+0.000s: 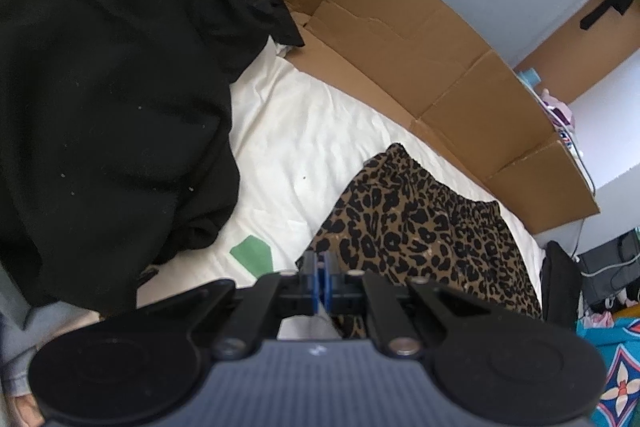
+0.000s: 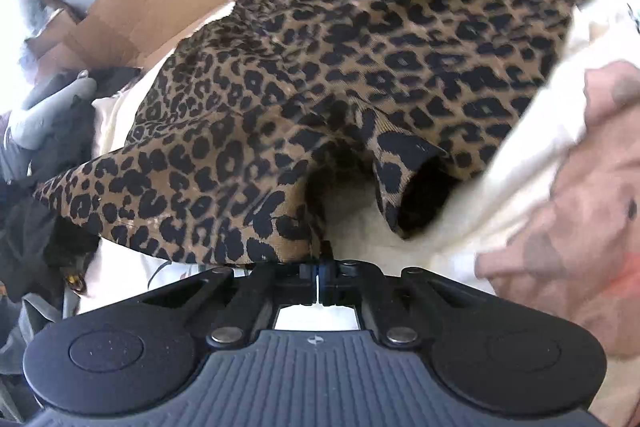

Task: Fold clothes

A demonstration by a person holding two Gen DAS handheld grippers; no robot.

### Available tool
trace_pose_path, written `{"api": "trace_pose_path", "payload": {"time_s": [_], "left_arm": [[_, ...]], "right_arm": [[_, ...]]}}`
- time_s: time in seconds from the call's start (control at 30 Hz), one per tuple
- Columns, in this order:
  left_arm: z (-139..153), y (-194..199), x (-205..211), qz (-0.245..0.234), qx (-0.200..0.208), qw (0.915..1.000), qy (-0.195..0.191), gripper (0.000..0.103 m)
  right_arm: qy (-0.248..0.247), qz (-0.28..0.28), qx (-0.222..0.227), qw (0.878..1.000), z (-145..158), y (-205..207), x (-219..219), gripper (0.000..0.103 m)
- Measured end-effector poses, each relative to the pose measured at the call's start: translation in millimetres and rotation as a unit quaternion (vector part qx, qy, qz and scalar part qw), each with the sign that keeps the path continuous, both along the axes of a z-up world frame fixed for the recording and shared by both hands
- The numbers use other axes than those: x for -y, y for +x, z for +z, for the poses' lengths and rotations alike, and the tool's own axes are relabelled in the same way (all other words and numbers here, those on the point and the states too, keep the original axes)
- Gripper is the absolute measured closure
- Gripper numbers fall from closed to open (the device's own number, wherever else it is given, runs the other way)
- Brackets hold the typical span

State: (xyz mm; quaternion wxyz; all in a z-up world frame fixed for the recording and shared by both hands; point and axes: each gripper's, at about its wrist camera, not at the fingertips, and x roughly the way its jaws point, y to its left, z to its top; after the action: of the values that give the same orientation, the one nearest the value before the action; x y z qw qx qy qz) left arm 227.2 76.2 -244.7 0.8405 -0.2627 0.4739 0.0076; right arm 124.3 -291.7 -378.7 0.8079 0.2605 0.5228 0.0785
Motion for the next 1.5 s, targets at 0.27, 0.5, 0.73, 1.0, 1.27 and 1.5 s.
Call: {"api": "trace_pose_path", "payload": {"time_s": [0.27,0.5,0.73,1.0,1.27,1.5], "left_arm": [[9,-13,-2,0.008,0.005,0.9999,0.003,0.100],[2,-19,-8,0.003,-0.008,0.9997,0.024,0.100],[-35,-18,-20,0.023,-0.039,0.9973,0.059,0.103],[-64,-14,-37,0.039,-0.058,0.9971,0.029,0.103],[-77,-16,-18,0.005,-0.067,0.9974,0.026,0.094],[-92,-20,-3,-0.030,-0.078,0.9958,0.039,0.082]], "right_arm": [[0.028,-0.008,-0.046,0.999,8,-16,6,0.103],[0.035,0.008,-0.070,0.997,6,-21,11,0.103],[0.017,0.025,-0.099,0.995,-5,-21,12,0.103],[0.013,0.039,-0.122,0.992,-11,-23,16,0.103],[0.000,0.041,-0.106,0.994,6,-29,16,0.094],[-0.005,0.007,-0.056,0.998,30,-17,36,0.056]]}}
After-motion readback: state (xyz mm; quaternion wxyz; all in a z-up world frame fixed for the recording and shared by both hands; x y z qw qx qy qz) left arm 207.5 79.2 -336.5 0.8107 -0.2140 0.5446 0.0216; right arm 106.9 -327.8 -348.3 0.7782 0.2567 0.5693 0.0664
